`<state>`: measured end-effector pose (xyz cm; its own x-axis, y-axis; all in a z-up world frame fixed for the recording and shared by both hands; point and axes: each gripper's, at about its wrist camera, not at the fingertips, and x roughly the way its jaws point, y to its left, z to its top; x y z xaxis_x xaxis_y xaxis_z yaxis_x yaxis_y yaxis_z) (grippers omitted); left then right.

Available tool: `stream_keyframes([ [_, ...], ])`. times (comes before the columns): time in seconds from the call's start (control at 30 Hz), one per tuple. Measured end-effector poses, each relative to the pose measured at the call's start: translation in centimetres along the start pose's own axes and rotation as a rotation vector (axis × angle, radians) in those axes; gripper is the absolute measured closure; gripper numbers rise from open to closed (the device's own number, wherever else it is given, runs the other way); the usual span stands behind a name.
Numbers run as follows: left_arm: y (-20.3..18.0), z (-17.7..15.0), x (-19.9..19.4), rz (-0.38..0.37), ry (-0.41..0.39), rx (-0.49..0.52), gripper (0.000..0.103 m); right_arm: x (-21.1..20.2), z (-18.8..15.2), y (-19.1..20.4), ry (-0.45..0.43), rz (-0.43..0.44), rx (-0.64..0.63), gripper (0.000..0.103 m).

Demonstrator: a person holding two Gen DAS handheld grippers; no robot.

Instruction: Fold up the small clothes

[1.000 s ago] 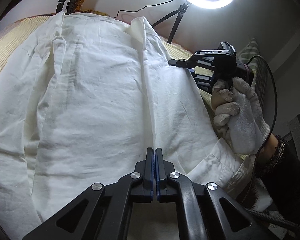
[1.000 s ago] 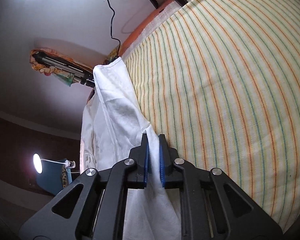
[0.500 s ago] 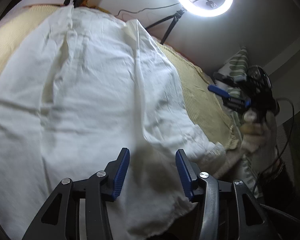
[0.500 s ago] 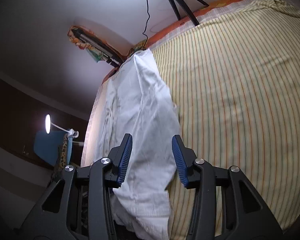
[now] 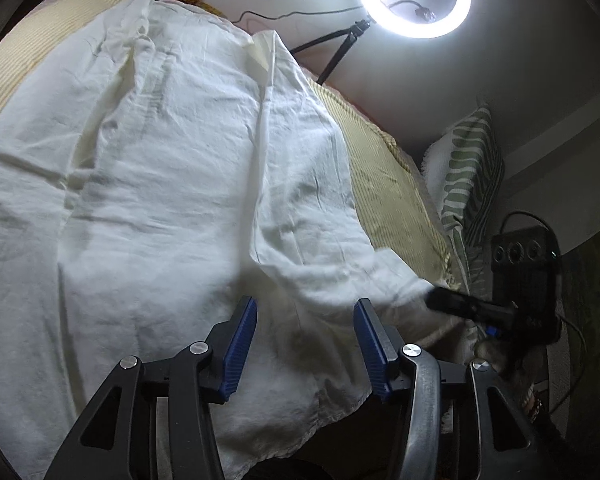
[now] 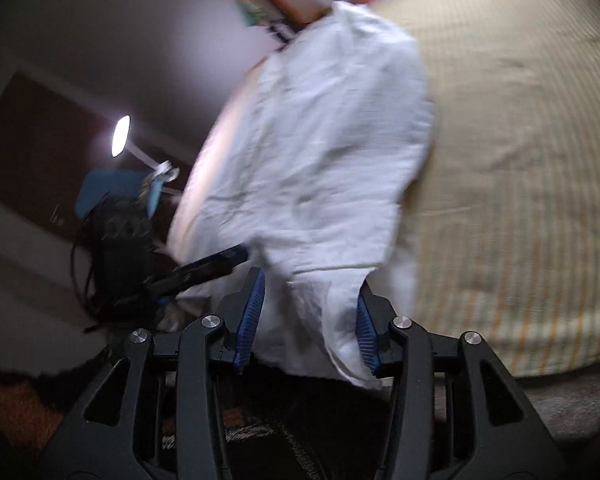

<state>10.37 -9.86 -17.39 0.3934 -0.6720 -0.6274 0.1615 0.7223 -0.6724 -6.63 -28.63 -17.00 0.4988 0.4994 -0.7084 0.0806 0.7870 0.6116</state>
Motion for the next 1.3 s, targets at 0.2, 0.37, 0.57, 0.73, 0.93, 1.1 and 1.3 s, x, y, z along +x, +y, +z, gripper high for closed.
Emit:
stream_keyframes([
  [0.2, 1.7, 0.1, -1.2, -0.005, -0.025, -0.070, 0.051, 0.2, -2.1, 4.5, 0.094, 0.011, -0.186, 0.057],
  [0.37, 2.2, -0.5, -1.4, -0.009, -0.015, -0.082, 0.050, -0.7, -3.0, 4.9, 0.126, 0.058, -0.211, 0.056],
  [0.57, 2.6, -0.7, -1.6, -0.018, -0.013, -0.105, 0.049, -0.5, -2.6, 5.8, 0.114, 0.077, -0.239, 0.056],
  [0.73, 2.8, -1.3, -1.6, -0.038, 0.010, -0.116, 0.045, 0.0, 0.2, 2.1, 0.054, -0.058, -0.128, 0.056],
  [0.93, 2.4, -3.2, -0.3, -0.045, 0.078, -0.108, 0.045, 2.0, 4.8, -4.4, 0.003, -0.143, 0.085, 0.056],
  [1.1, 1.5, -3.8, 0.3, -0.030, 0.105, -0.054, 0.065, 3.4, 8.0, -7.3, -0.025, -0.200, 0.152, 0.056],
  [1.3, 0.7, -4.5, 1.0, -0.002, 0.126, 0.009, 0.090, 4.8, 10.8, -7.6, -0.049, -0.227, 0.130, 0.062],
])
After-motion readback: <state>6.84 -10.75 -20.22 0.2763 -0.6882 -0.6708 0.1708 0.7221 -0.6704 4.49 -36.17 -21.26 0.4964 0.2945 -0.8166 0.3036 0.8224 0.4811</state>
